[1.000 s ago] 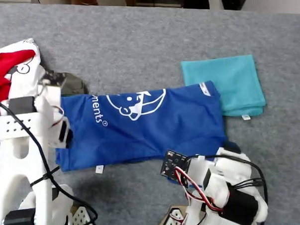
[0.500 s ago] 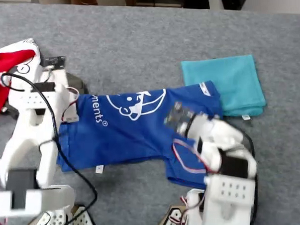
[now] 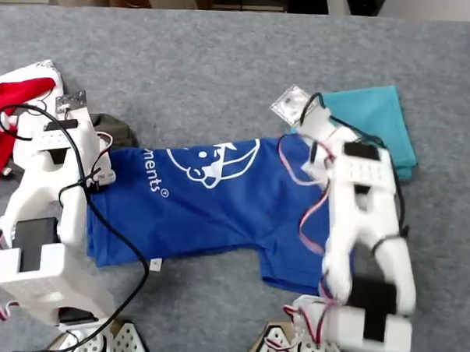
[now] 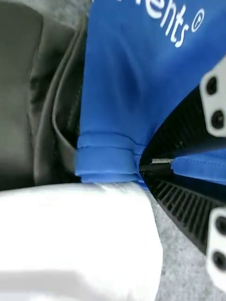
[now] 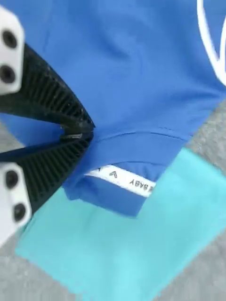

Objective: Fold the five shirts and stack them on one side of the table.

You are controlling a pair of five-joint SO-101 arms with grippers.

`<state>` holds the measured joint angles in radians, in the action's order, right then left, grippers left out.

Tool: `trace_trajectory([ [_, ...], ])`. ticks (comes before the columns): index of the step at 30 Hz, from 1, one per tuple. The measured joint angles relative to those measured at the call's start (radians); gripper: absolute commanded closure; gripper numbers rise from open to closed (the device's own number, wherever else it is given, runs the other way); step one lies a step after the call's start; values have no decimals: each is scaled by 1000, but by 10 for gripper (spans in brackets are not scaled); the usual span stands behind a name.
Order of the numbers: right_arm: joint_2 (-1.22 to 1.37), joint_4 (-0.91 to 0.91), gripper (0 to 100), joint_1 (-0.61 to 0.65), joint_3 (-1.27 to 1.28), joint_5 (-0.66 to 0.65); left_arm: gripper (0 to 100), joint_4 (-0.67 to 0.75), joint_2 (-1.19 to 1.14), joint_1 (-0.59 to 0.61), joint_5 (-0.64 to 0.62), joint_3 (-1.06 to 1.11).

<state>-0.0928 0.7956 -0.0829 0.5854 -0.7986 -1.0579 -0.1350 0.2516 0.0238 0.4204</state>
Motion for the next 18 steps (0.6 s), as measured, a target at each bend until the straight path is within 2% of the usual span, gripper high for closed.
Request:
trace_trajectory([
  [4,160,2,997,-52,-120,0,982,0,-2,0,8,0],
  [12,180,95,997,-83,-249,0,982,-5,-11,0,12,-23],
  [18,91,175,997,-83,-287,0,982,-158,-11,12,12,-195],
])
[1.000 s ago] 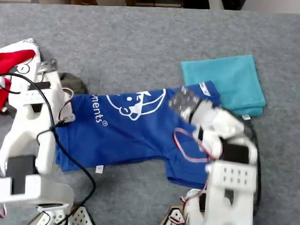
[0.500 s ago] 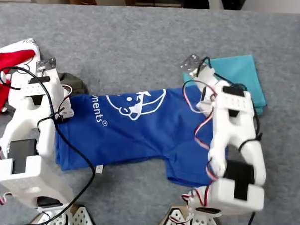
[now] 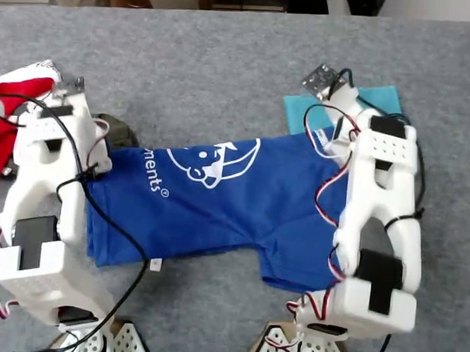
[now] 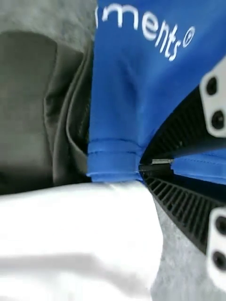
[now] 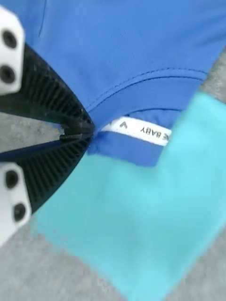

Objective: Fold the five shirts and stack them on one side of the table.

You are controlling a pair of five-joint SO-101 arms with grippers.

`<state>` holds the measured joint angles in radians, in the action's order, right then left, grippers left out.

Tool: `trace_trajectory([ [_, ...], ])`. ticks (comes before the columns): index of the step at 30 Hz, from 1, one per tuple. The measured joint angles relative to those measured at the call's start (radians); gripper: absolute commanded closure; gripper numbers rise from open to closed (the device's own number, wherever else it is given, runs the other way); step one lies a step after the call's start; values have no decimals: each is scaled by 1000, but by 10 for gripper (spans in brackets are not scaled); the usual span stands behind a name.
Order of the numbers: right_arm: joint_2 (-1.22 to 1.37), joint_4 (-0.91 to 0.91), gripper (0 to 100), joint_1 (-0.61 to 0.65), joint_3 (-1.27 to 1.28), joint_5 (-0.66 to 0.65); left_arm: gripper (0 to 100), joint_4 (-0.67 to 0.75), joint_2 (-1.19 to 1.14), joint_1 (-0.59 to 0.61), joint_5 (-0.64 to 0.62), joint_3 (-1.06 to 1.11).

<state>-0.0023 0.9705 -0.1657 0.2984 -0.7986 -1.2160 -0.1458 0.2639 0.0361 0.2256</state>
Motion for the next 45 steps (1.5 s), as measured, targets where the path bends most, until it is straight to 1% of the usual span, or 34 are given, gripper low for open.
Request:
trace_trajectory([
  [2,-60,32,997,0,-12,0,982,-84,0,18,2,-106],
  [4,-124,61,997,0,-12,-2,982,-132,0,37,2,-222],
  [6,-173,84,997,0,-12,-15,982,-126,-15,46,-14,-336],
  [7,-196,92,997,5,-12,-15,982,-101,-37,44,-34,-382],
  [9,-224,97,997,21,-12,-15,982,-55,-106,11,-51,-448],
  [11,-229,97,997,43,-12,-14,982,-49,-203,-48,-49,-511],
  [13,-229,100,997,60,-12,3,982,-55,-325,-100,-48,-582],
  [15,-229,101,997,63,-12,6,982,-104,-460,-110,-48,-677],
  [18,-229,101,996,63,-3,6,982,-250,-671,-80,-48,-890],
  [22,-229,101,996,46,0,6,982,-476,-908,8,-49,-1277],
  [24,-229,101,996,40,0,6,982,-519,-1007,78,-43,-1468],
  [26,-229,101,996,40,0,-2,982,-526,-1057,153,-11,-1611],
  [30,-229,101,996,40,0,-3,982,-532,-1068,304,87,-1685],
  [32,-229,101,996,40,0,-3,982,-532,-1069,351,121,-1685],
  [35,-229,101,996,40,0,-3,982,-532,-1069,407,137,-1692],
  [39,-229,101,996,40,0,-3,982,-532,-1069,454,141,-1735],
  [42,-229,101,996,40,0,-3,982,-532,-1069,466,141,-1771],
  [45,-229,101,996,40,0,-9,982,-532,-1069,466,97,-1788],
])
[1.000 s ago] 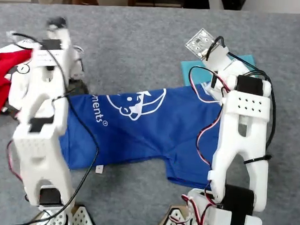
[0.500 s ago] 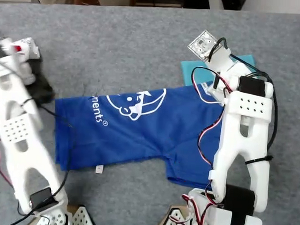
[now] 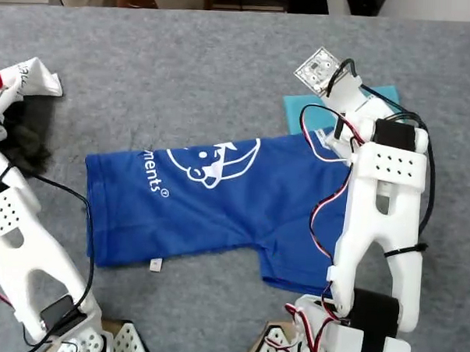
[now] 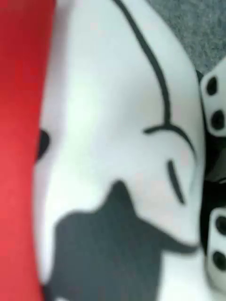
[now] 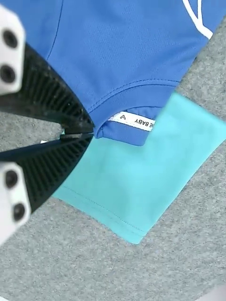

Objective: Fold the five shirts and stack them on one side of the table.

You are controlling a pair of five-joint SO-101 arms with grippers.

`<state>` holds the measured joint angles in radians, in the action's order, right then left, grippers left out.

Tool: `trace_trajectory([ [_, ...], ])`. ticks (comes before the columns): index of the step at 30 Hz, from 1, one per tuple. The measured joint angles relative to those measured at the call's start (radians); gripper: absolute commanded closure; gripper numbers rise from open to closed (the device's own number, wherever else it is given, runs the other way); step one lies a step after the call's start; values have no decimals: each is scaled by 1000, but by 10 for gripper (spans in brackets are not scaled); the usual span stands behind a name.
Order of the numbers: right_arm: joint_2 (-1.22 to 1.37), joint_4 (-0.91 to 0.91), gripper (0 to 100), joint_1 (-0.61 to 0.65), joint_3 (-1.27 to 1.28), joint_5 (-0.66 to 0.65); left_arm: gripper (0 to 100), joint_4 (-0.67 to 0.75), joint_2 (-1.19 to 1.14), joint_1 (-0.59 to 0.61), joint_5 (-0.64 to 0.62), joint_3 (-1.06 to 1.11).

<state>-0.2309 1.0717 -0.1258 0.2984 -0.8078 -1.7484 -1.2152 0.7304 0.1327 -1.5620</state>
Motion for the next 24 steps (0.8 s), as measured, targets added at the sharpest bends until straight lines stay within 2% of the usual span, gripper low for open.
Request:
trace_trajectory([
  [4,0,0,996,0,0,-35,982,0,61,-31,-32,40],
  [8,0,0,996,0,-6,-37,982,0,295,-133,-35,230],
  [14,0,0,996,26,-6,-37,982,0,750,-423,-11,792],
  [18,60,-20,996,48,-6,-37,982,63,882,-615,12,1191],
  [21,138,-64,996,48,-6,-37,982,186,881,-606,5,1399],
  [24,226,-107,996,48,-6,-37,982,275,832,-545,-11,1458],
])
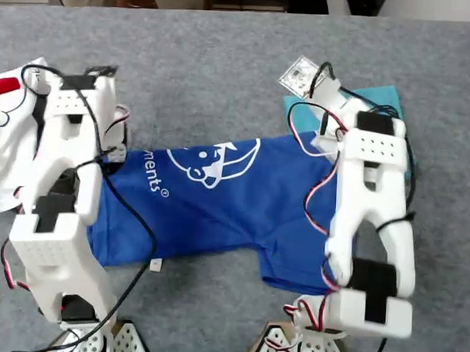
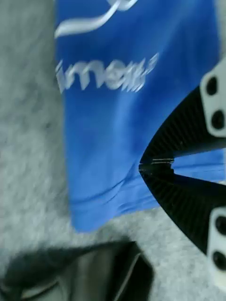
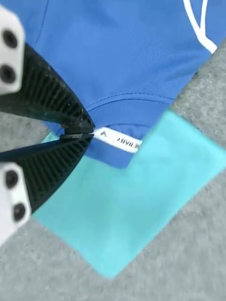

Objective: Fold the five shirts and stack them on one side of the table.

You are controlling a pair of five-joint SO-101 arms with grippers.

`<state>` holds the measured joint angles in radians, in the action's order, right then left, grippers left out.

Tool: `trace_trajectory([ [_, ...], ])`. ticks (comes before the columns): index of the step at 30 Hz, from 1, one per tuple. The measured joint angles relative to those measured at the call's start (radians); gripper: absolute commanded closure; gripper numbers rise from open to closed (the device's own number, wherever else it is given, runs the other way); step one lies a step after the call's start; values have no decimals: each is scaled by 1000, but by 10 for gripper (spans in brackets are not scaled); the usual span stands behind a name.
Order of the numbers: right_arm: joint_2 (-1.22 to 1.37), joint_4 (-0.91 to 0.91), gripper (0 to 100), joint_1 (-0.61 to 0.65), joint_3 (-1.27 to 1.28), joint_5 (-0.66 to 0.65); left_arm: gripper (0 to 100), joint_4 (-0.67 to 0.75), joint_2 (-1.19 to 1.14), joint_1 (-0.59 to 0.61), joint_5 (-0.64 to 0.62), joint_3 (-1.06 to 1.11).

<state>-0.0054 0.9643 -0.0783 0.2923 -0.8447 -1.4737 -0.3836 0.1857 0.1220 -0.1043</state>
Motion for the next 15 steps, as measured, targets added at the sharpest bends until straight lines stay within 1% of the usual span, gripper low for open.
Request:
trace_trajectory([
  [2,64,-32,996,-12,0,0,982,32,-61,52,-5,-3],
  [5,149,-89,996,-49,0,0,982,15,-173,109,-12,-66],
  [8,212,-129,996,-83,-9,0,982,-77,-278,126,-12,-215],
  [12,245,-135,996,-115,-68,0,982,-241,-420,127,-12,-463],
  [15,244,-71,996,-124,-138,28,982,-265,-453,123,-11,-600],
])
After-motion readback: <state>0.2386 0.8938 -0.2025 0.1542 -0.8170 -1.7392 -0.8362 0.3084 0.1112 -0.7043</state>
